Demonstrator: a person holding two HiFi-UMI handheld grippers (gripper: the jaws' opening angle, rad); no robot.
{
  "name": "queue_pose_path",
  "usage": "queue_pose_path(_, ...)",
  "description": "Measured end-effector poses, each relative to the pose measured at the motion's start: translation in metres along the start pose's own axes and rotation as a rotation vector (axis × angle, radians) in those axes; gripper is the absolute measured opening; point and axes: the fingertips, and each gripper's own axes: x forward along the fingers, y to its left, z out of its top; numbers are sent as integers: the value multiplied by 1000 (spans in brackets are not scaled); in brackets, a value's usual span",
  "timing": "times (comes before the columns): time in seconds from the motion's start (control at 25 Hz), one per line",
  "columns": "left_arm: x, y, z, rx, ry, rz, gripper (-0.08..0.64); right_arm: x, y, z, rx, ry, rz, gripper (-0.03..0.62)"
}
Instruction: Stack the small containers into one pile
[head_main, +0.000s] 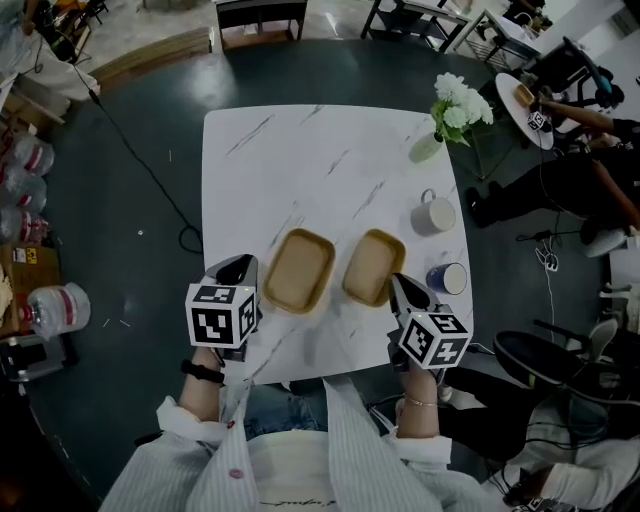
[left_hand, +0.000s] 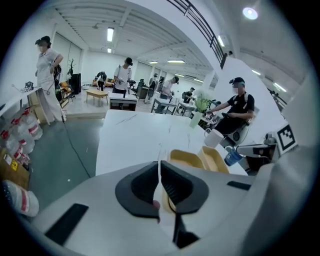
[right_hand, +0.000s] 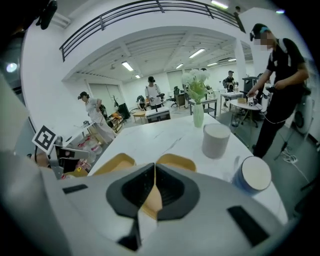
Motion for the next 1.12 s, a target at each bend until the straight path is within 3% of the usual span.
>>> queue_pose_path(0.52,-13,5,-5,-20,11,-12,18,19,-55,-20,55,85,-128,61)
queue_pose_path(0.8,-11,6,-14,-14,33,-10,18,32,-67,-49,95,151,-183,116)
queue_pose_path(1.12,-4,1,-12,14,44,-8,18,50,-69,-72,154,220,-196,123)
